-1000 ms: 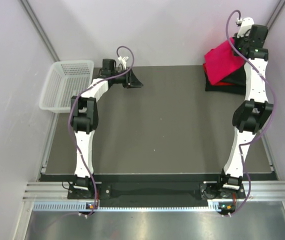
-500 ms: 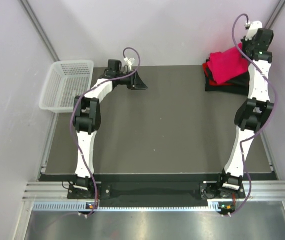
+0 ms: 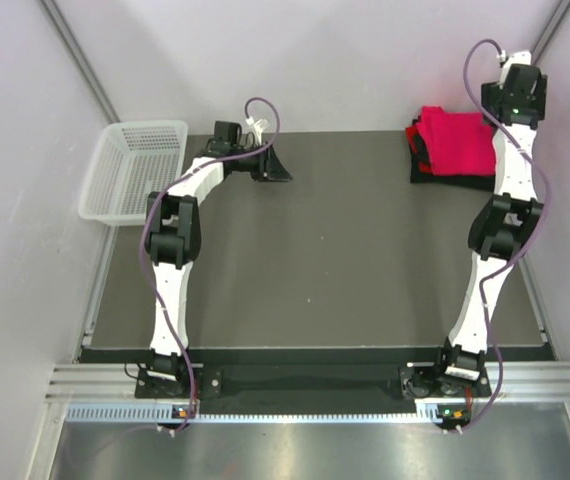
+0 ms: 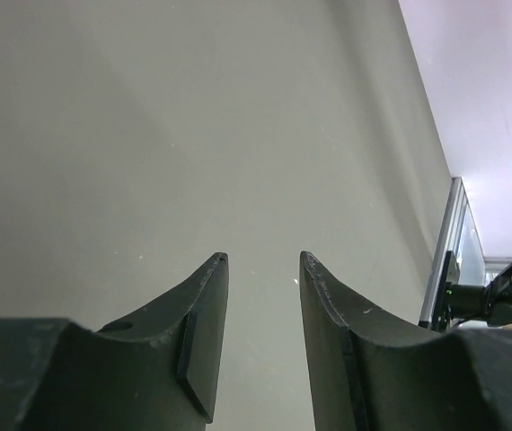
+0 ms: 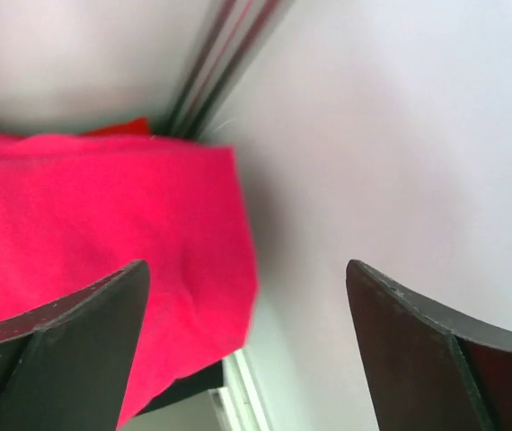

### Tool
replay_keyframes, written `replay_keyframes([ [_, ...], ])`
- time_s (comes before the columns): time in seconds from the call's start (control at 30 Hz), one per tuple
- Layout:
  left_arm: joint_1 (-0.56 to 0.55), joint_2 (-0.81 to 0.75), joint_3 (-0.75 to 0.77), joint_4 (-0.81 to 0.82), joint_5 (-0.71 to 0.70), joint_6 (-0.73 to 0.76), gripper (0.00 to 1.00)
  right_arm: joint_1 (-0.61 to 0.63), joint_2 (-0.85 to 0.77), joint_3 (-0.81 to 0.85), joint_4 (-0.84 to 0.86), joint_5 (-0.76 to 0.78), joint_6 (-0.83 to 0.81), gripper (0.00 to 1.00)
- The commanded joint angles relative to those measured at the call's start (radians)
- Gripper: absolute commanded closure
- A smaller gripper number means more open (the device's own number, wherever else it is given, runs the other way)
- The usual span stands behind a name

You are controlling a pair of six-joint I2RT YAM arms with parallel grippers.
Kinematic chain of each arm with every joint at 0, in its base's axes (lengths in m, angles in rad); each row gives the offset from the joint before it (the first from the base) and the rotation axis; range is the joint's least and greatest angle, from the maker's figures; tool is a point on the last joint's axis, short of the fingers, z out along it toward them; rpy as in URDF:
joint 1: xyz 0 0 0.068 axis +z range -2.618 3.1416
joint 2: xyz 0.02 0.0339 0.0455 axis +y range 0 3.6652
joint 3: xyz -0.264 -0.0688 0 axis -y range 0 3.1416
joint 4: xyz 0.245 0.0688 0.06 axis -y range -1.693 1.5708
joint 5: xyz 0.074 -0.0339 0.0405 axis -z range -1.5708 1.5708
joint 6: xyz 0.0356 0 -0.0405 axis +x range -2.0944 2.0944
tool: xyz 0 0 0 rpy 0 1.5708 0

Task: Fold and stack the t-shirts
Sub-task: Neatly place the folded tshirt to the corner, then reset both grippers

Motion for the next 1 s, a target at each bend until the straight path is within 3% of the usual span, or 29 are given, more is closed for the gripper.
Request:
replay_keyframes([
  [0.0,0.014,-0.047,0.053,-0.004,0.002,0.036,0.57,0.025,-0.189,0.004,0.119,0.084,-0.038,0.10],
  [0.13,0.017,-0.045,0.092,-0.046,-0.025,0.099,0.57,0.038,-0.252,-0.051,0.099,-0.039,0.025,0.09],
  [0.3,0.014,-0.073,0.133,-0.174,-0.134,0.221,0.57,0.052,-0.321,-0.220,-0.060,-0.489,0.023,0.10],
  [0.37,0.014,-0.093,0.150,-0.228,-0.266,0.301,0.57,0.090,-0.349,-0.353,-0.073,-0.568,-0.006,0.00],
  [0.43,0.014,-0.114,0.124,-0.227,-0.452,0.347,0.56,0.159,-0.360,-0.413,-0.063,-0.513,0.047,0.00],
  [0.57,0.014,-0.162,0.072,-0.198,-0.655,0.320,0.50,0.316,-0.392,-0.505,0.041,-0.229,0.199,0.00],
  [0.63,0.016,-0.170,0.044,-0.176,-0.705,0.266,0.31,0.412,-0.424,-0.562,0.079,-0.139,0.235,0.00],
  [0.7,0.014,-0.174,0.027,-0.162,-0.752,0.217,0.21,0.492,-0.432,-0.578,0.090,-0.065,0.264,0.00],
  [0.73,0.014,-0.173,0.017,-0.156,-0.763,0.211,0.08,0.514,-0.432,-0.584,0.082,-0.051,0.278,0.00],
  [0.97,-0.036,-0.168,-0.016,-0.161,-0.838,0.229,0.04,0.621,-0.458,-0.673,0.108,0.013,0.330,0.00],
])
